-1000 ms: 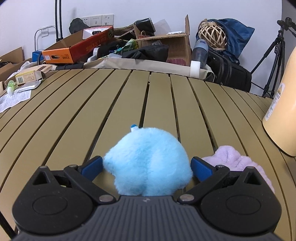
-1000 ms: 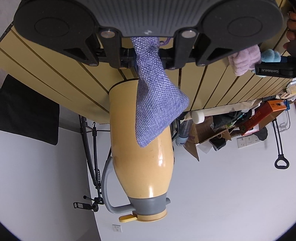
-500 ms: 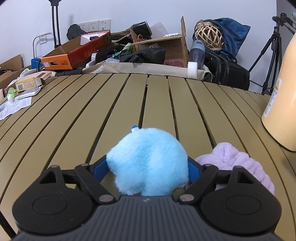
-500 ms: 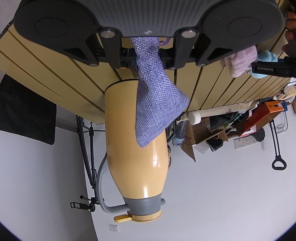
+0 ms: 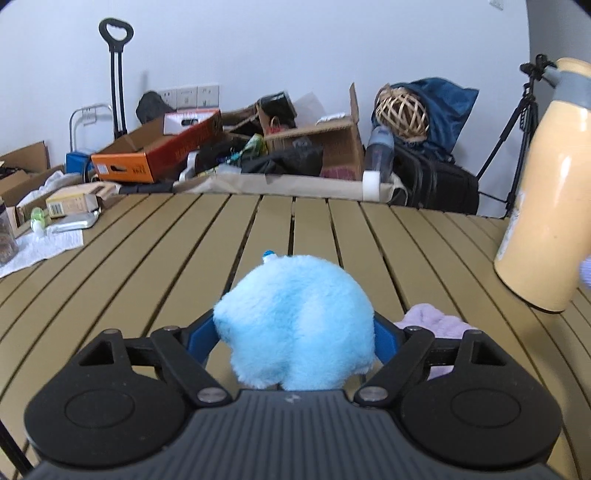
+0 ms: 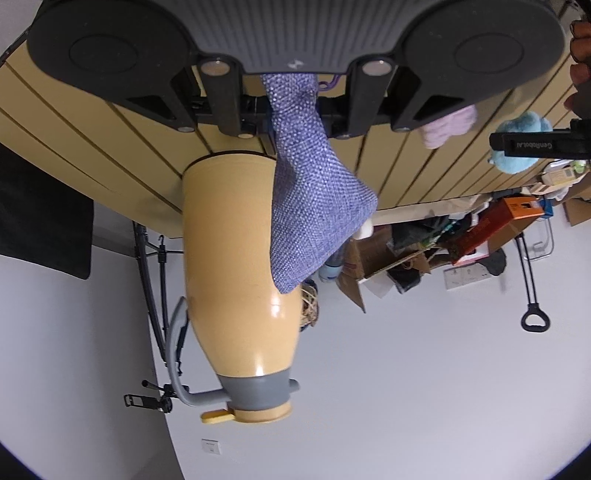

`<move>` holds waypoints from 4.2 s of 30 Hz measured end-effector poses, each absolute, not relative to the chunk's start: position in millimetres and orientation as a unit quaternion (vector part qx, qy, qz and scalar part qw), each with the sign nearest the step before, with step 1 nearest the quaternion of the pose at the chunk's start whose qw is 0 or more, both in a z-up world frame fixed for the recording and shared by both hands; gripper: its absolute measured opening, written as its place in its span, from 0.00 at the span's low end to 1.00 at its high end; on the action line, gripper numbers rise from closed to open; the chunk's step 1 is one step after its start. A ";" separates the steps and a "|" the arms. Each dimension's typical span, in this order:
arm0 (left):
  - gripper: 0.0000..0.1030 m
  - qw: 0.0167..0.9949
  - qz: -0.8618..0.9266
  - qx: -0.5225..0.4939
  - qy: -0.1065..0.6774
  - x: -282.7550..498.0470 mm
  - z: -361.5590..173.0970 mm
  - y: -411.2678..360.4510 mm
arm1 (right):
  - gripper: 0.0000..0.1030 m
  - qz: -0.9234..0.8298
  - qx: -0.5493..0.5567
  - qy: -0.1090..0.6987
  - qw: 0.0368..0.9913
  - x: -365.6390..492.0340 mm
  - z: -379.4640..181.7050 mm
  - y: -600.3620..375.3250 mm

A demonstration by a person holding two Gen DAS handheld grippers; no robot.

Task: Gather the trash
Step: 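Carry the purple pouch and light-blue plush down over the black bin, then open the left tool to drop the light-blue plush into the bin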

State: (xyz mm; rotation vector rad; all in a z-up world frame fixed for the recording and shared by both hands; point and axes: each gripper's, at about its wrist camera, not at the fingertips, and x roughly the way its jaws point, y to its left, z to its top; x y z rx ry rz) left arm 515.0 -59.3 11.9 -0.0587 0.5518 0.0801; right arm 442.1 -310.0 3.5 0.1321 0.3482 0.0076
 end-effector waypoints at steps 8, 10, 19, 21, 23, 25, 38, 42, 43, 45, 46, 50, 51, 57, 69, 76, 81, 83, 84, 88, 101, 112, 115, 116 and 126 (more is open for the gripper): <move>0.81 0.972 0.042 -0.019 0.230 464.8 24.9 -55.6 | 0.17 0.036 0.060 0.155 0.985 413.4 13.5 -283.7; 0.81 0.975 0.038 -0.019 0.220 448.9 27.5 -53.7 | 0.17 0.043 0.057 0.148 0.986 402.8 15.8 -277.3; 0.82 0.978 0.022 -0.007 0.206 385.2 31.7 -50.2 | 0.17 0.072 0.065 0.143 0.985 347.0 12.2 -253.9; 0.81 0.978 0.019 -0.006 0.209 370.3 30.2 -48.3 | 0.17 0.077 0.064 0.143 0.985 335.2 11.3 -250.1; 0.82 0.977 0.017 -0.005 0.215 355.8 28.3 -46.6 | 0.17 0.081 0.064 0.143 0.984 322.3 9.7 -246.0; 0.82 0.975 0.018 -0.001 0.222 342.4 25.7 -44.4 | 0.17 0.086 0.063 0.143 0.984 310.2 6.8 -243.1; 0.82 0.964 0.024 0.015 0.266 261.8 7.3 -25.3 | 0.17 0.105 0.052 0.193 0.974 244.9 -25.7 -228.1; 0.82 0.959 0.024 0.018 0.282 242.2 -1.5 -21.1 | 0.17 0.110 0.048 0.212 0.970 230.4 -36.3 -226.2; 0.82 0.957 0.024 0.020 0.287 238.2 -4.6 -20.1 | 0.17 0.111 0.047 0.218 0.968 227.4 -38.6 -226.0; 0.82 0.954 0.023 0.019 0.299 231.5 -11.4 -17.4 | 0.17 0.114 0.044 0.228 0.966 220.3 -44.1 -224.2; 0.82 0.952 0.022 0.019 0.306 228.0 -15.1 -15.8 | 0.17 0.115 0.041 0.233 0.965 217.4 -46.7 -223.1; 0.82 0.941 0.021 0.018 0.337 219.6 -32.9 -10.7 | 0.17 0.113 0.034 0.253 0.960 208.7 -58.2 -220.5; 0.82 0.938 0.020 0.016 0.347 218.5 -38.3 -8.8 | 0.17 0.113 0.033 0.259 0.959 207.0 -61.1 -220.6; 0.82 0.919 0.022 0.006 0.394 216.6 -67.5 -0.9 | 0.17 0.104 0.029 0.291 0.951 203.2 -75.9 -223.6; 0.81 0.874 0.029 -0.012 0.486 221.5 -124.8 21.1 | 0.17 0.083 0.019 0.378 0.922 207.2 -124.4 -225.2; 0.82 0.855 0.015 -0.036 0.517 229.8 -137.0 26.5 | 0.17 0.061 0.029 0.404 0.912 212.8 -139.3 -234.7; 0.81 0.845 0.012 -0.040 0.533 238.0 -136.7 25.5 | 0.17 0.047 0.030 0.417 0.907 219.2 -146.2 -238.4; 0.81 0.839 0.011 -0.044 0.542 241.4 -136.4 25.5 | 0.17 0.042 0.030 0.423 0.905 222.6 -149.9 -240.4; 0.81 0.838 0.010 -0.045 0.544 243.8 -135.6 24.5 | 0.17 0.039 0.030 0.426 0.903 224.5 -151.7 -241.5; 0.82 0.835 0.007 -0.041 0.548 252.5 -135.2 18.2 | 0.17 0.031 0.034 0.434 0.900 229.5 -157.7 -246.6; 0.82 0.827 -0.015 -0.028 0.561 296.4 -138.7 -19.0 | 0.17 0.004 0.051 0.453 0.890 238.0 -174.6 -269.4; 0.82 0.813 -0.010 -0.027 0.581 328.0 -151.7 -47.5 | 0.17 0.004 0.067 0.466 0.882 248.0 -184.4 -279.2; 0.82 0.811 -0.003 -0.027 0.585 336.0 -155.4 -55.6 | 0.17 0.004 0.065 0.468 0.881 249.4 -185.9 -280.0; 0.82 0.810 0.000 -0.028 0.586 338.3 -157.0 -58.1 | 0.17 0.003 0.066 0.470 0.880 250.3 -187.0 -280.8; 0.82 0.801 0.014 -0.028 0.598 353.5 -168.7 -77.4 | 0.17 -0.005 0.070 0.482 0.873 254.3 -194.5 -285.4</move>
